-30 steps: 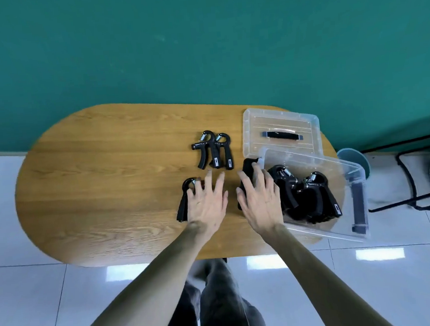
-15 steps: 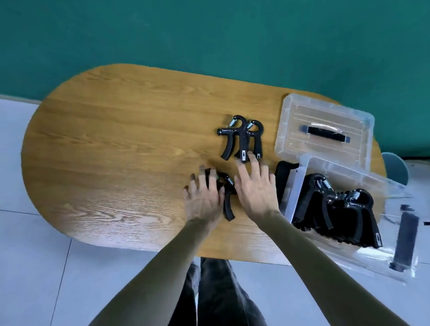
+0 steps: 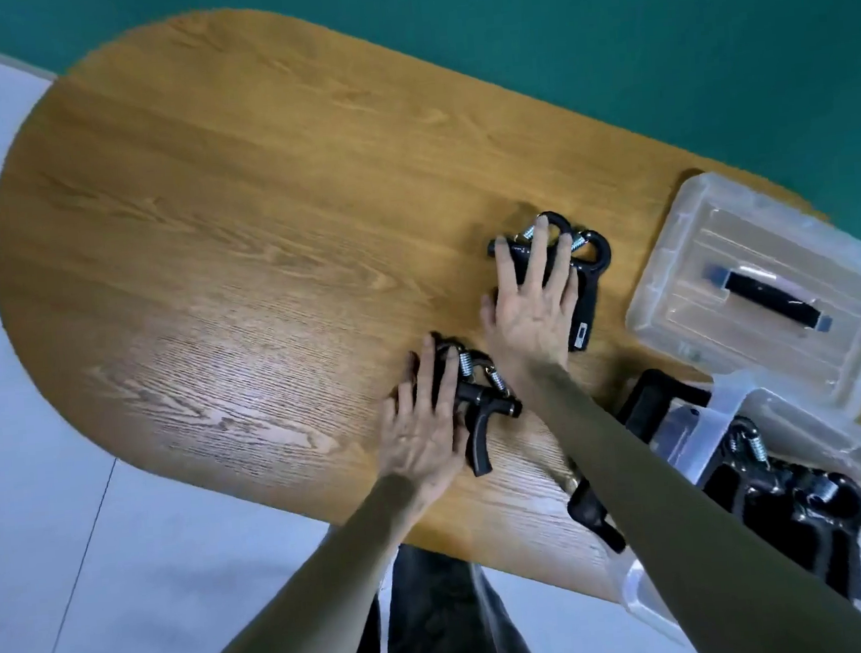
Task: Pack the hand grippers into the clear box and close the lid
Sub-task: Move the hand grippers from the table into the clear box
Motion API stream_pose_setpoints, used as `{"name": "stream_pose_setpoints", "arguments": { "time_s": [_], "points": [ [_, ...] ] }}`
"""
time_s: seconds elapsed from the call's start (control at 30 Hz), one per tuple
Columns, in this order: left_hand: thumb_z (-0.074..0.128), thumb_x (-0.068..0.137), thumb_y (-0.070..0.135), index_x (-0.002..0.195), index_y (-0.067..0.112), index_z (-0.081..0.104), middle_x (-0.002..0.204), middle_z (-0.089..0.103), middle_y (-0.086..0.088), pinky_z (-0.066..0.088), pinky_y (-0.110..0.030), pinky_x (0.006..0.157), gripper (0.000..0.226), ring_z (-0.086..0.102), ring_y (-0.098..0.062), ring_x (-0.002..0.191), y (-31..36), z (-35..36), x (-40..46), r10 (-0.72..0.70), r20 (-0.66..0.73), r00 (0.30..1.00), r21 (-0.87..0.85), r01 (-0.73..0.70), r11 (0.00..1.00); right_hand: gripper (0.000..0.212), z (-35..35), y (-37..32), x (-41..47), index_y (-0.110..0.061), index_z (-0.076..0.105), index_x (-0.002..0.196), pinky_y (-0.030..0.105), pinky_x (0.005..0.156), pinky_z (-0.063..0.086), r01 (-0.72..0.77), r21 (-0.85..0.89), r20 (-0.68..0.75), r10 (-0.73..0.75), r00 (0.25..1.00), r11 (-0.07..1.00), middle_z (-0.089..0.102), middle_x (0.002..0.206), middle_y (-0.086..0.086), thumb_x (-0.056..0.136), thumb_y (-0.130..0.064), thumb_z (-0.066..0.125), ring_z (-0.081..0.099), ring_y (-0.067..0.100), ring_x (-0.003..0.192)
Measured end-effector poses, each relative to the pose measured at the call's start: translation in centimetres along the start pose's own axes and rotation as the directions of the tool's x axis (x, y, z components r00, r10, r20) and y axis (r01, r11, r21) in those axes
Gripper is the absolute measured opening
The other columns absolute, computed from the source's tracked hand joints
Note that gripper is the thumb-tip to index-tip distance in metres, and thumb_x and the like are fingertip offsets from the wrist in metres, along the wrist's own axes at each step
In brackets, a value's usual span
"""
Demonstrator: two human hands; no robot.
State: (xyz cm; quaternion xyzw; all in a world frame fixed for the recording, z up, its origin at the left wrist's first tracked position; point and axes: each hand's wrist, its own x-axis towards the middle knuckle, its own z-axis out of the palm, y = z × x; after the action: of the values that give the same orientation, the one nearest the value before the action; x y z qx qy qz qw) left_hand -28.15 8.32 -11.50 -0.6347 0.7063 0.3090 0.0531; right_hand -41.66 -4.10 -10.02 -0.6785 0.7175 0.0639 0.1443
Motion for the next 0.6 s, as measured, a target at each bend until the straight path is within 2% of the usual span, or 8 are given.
{"name": "stream_pose_setpoints", "arguments": {
  "time_s": [0.1,0.17,0.27,0.37,0.47,0.6],
  "points": [
    [0.052,0.095,0.029,0.161,0.021,-0.012,0.167,-0.023,-0.011,0.039,-0.039,0.103,0.092,0.031,-0.026,0.135,-0.1,0.5,0.0,0.002,-0.067,0.998,-0.062,-0.006,0.998,0.082,1.0,0.1,1.4,-0.023,0.004,0.159,0.059,0.121,0.013,-0.060,-0.020,0.006,0.060,0.998,0.998,-0.019,0.165,0.014,0.096,-0.028,0.056,-0.014,0.041,0.151],
    [0.055,0.093,0.029,0.162,0.022,-0.008,0.168,-0.021,-0.012,0.041,-0.036,0.094,0.093,0.039,-0.023,0.121,-0.1,0.6,0.0,-0.022,-0.084,0.996,-0.062,0.016,0.998,0.090,1.5,0.0,1.8,-0.025,0.001,0.159,0.060,0.120,0.017,-0.080,-0.006,0.001,0.080,0.997,0.997,-0.020,0.165,0.012,0.092,-0.021,0.061,-0.015,0.041,0.151],
    [0.055,0.093,0.031,0.162,0.024,-0.008,0.168,-0.022,-0.012,0.036,-0.032,0.087,0.094,0.038,-0.018,0.107,0.1,0.5,0.0,-0.034,-0.085,0.996,-0.033,0.031,0.999,0.095,1.6,0.3,1.8,-0.031,0.006,0.159,0.060,0.114,0.031,-0.079,-0.013,-0.025,0.079,0.997,0.997,-0.019,0.166,0.007,0.087,-0.006,0.062,-0.012,0.045,0.150],
    [0.059,0.093,0.032,0.161,0.024,-0.012,0.168,-0.021,-0.014,0.040,-0.035,0.090,0.099,0.045,-0.020,0.104,0.0,0.5,0.1,-0.022,-0.080,0.997,-0.020,0.020,1.000,0.090,1.2,0.4,1.5,-0.039,0.006,0.158,0.060,0.106,0.039,-0.087,0.031,0.005,0.087,0.996,0.996,-0.021,0.166,-0.001,0.091,-0.003,0.055,-0.006,0.048,0.150],
    [0.069,0.087,0.028,0.161,0.022,-0.010,0.167,-0.017,-0.019,0.042,-0.037,0.090,0.108,0.047,-0.023,0.104,-0.1,0.5,0.3,0.000,-0.072,0.997,-0.006,-0.001,1.000,0.083,0.9,0.6,1.4,-0.041,0.006,0.158,0.064,0.109,0.033,-0.088,0.063,0.023,0.086,0.996,0.994,-0.020,0.166,-0.003,0.096,-0.005,0.047,0.003,0.046,0.150],
    [0.062,0.093,0.033,0.161,0.022,-0.011,0.166,-0.020,-0.021,0.043,-0.044,0.097,0.101,0.048,-0.028,0.113,-0.4,0.4,0.5,0.035,-0.064,0.997,-0.021,-0.036,0.999,0.075,0.9,1.0,1.2,-0.040,0.010,0.158,0.059,0.112,0.031,-0.067,0.064,-0.016,0.068,0.998,0.996,-0.013,0.168,0.002,0.098,-0.012,0.046,0.011,0.044,0.150]
  ]
}}
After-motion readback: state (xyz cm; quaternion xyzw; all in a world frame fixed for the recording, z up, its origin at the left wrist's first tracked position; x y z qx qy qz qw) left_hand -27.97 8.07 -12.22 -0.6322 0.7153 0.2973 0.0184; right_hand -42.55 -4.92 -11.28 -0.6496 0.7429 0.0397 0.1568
